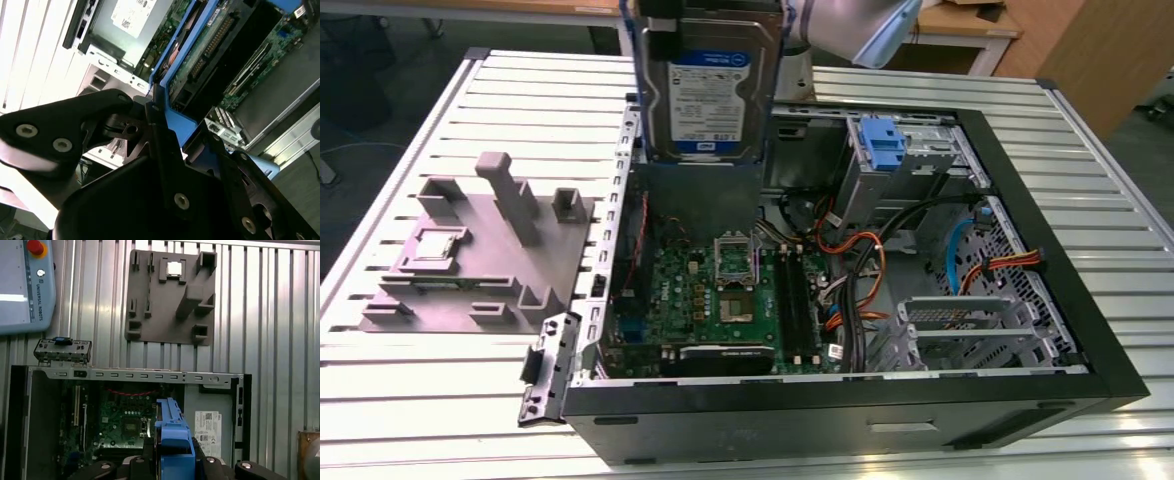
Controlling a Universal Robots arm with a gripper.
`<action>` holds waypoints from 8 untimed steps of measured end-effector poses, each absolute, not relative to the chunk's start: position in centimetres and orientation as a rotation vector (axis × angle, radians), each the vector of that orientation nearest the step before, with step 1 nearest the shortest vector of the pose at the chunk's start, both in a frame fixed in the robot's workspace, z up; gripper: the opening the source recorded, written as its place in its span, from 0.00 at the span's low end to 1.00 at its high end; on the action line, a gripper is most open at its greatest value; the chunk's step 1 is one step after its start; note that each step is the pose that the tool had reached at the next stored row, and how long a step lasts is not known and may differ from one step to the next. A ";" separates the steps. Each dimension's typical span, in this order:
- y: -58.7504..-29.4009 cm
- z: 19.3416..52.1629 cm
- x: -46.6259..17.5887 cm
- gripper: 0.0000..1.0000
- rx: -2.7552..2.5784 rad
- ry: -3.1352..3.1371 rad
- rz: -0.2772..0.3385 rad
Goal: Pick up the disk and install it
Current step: 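Pick up the disk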
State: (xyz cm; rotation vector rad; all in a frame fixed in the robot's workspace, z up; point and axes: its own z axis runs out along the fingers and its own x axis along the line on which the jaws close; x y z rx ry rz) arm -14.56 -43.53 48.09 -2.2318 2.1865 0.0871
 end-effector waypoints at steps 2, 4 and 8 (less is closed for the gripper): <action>-43.6 48.0 -13.8 0.37 -2.232 2.186 0.087; -43.7 47.9 -13.3 0.37 -2.232 2.186 0.087; -44.4 47.6 -13.0 0.37 -2.232 2.186 0.086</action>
